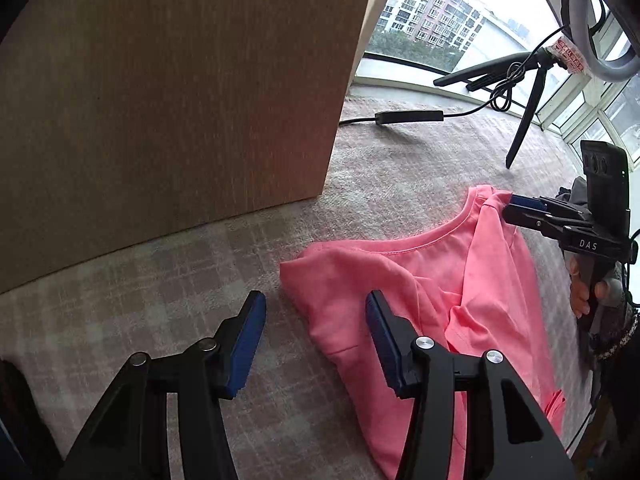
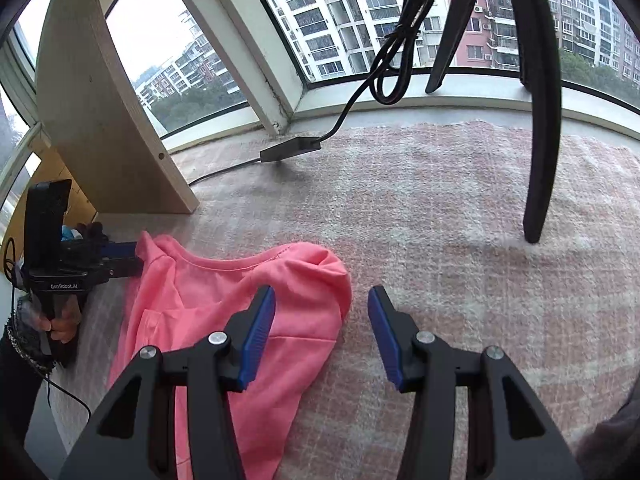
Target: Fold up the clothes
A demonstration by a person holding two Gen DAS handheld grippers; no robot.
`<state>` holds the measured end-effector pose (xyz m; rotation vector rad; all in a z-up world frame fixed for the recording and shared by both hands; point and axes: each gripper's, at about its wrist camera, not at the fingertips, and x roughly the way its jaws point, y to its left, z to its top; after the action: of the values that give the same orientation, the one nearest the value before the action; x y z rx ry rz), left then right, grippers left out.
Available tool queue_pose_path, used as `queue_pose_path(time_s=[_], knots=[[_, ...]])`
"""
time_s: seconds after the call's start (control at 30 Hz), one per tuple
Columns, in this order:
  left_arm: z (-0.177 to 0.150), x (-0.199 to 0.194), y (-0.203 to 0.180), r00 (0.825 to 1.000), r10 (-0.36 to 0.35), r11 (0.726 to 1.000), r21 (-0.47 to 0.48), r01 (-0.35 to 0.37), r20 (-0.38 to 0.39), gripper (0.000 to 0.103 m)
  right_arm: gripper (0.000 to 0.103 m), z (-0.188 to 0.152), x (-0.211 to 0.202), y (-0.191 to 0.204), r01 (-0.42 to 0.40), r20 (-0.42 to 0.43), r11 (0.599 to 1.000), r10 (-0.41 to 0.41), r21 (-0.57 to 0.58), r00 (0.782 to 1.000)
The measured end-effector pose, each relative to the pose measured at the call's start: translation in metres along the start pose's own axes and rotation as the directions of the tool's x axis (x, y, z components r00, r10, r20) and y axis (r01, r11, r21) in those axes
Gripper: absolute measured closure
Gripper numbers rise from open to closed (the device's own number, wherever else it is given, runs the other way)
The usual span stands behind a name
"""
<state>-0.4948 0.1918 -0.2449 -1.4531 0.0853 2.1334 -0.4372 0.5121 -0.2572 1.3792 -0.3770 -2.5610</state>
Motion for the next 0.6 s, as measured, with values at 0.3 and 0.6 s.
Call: queue_pose_path(time_s=[0.3, 0.6], knots=[[0.002, -0.001, -0.011, 0.998, -0.046, 0.997, 0.057, 0.043, 0.047, 0.099, 0.094, 0.001, 0.012, 0.009, -0.063, 0.000, 0.996, 0.064, -0.058, 0.998], [-0.016, -0.076, -0.041, 0.984, -0.099, 0.987, 0.140, 0.079, 0.146, 0.099, 0.098, -0.005, -0.059, 0.029, -0.169, 0.122, 0.985, 0.173, -0.042, 0.977]])
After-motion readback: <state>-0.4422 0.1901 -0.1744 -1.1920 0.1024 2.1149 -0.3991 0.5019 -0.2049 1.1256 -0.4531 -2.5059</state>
